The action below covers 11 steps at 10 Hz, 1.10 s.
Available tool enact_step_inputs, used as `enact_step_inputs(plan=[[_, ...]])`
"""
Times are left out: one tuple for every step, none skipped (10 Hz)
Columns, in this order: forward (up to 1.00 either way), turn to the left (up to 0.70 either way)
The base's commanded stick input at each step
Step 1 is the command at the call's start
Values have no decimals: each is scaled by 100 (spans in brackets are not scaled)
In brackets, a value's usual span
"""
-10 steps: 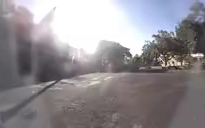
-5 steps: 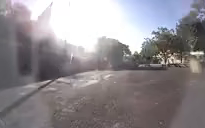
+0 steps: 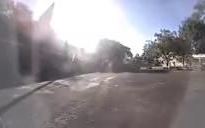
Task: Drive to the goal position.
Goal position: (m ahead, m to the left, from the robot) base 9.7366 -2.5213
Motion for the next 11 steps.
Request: enact_step_inputs(plan=[[50, -41], [50, -19], [50, -9], [50, 0], [50, 0], [50, 0], [50, 0], [50, 0], [50, 0], [50, 0], [50, 0]])
